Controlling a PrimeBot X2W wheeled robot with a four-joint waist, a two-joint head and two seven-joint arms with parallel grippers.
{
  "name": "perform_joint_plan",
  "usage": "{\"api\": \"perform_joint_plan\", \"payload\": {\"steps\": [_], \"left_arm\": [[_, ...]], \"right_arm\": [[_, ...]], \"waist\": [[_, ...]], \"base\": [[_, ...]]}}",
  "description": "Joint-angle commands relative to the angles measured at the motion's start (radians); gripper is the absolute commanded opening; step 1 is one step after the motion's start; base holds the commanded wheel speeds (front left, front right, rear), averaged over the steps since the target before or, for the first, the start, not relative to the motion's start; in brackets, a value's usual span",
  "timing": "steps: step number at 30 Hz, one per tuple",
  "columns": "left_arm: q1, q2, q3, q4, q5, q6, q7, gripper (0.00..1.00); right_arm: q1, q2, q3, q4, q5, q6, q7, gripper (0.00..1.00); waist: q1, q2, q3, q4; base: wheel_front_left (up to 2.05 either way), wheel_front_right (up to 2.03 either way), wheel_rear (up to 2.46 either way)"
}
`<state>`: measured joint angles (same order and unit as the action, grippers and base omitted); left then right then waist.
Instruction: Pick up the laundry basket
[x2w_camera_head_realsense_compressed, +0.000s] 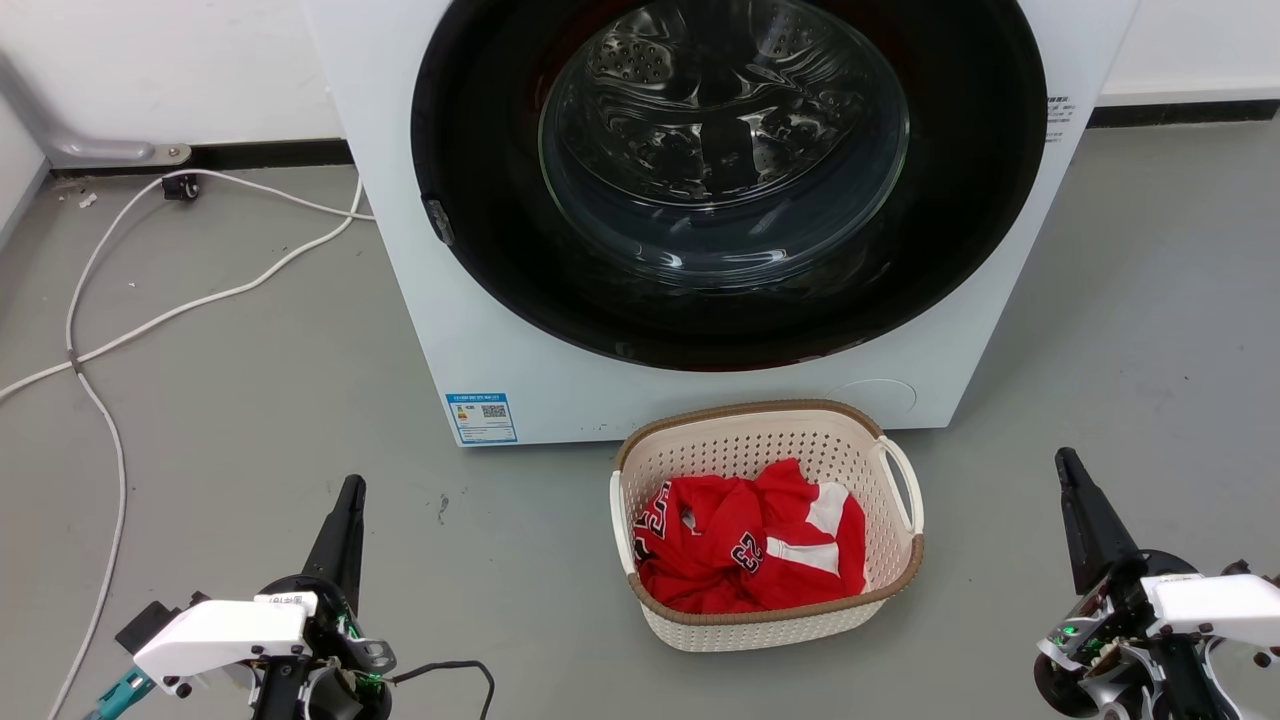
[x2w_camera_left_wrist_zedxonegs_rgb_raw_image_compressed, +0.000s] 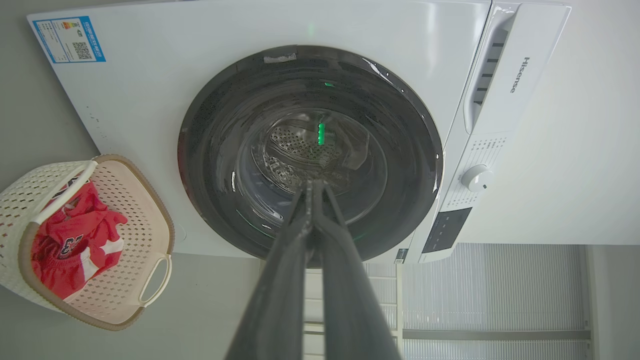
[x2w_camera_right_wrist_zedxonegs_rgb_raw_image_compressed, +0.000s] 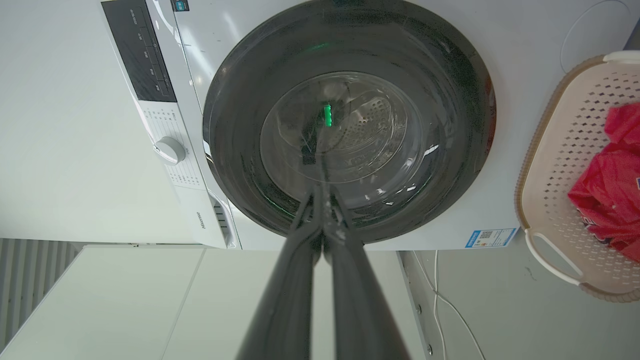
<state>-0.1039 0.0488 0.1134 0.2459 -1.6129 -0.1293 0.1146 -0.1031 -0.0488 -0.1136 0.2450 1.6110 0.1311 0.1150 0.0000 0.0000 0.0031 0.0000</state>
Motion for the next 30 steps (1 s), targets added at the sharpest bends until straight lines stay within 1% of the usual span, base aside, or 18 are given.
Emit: {"api": "perform_joint_plan", "payload": {"steps": [1, 28, 30], "left_arm": [[-0.009, 0.003, 0.002, 0.0, 0.0, -0.004, 0.002, 0.0], [-0.009, 0.003, 0.002, 0.0, 0.0, -0.004, 0.002, 0.0], [0.006, -0.001, -0.002, 0.009, 0.0, 0.001, -0.002, 0.0]], "right_arm": [[-0.01, -0.003, -0.001, 0.0, 0.004, -0.001, 0.002, 0.0], [-0.01, -0.003, -0.001, 0.0, 0.004, -0.001, 0.002, 0.0], [0.006, 0.001, 0.002, 0.009, -0.001, 0.0, -0.002, 0.0]], "waist": [[0.0, 0.0, 0.0, 0.0], [0.0, 0.0, 0.0, 0.0], [0.0001, 0.0, 0.0, 0.0]], "base": [[0.0, 0.0, 0.0], [0.0, 0.0, 0.0], [0.0, 0.0, 0.0]]}}
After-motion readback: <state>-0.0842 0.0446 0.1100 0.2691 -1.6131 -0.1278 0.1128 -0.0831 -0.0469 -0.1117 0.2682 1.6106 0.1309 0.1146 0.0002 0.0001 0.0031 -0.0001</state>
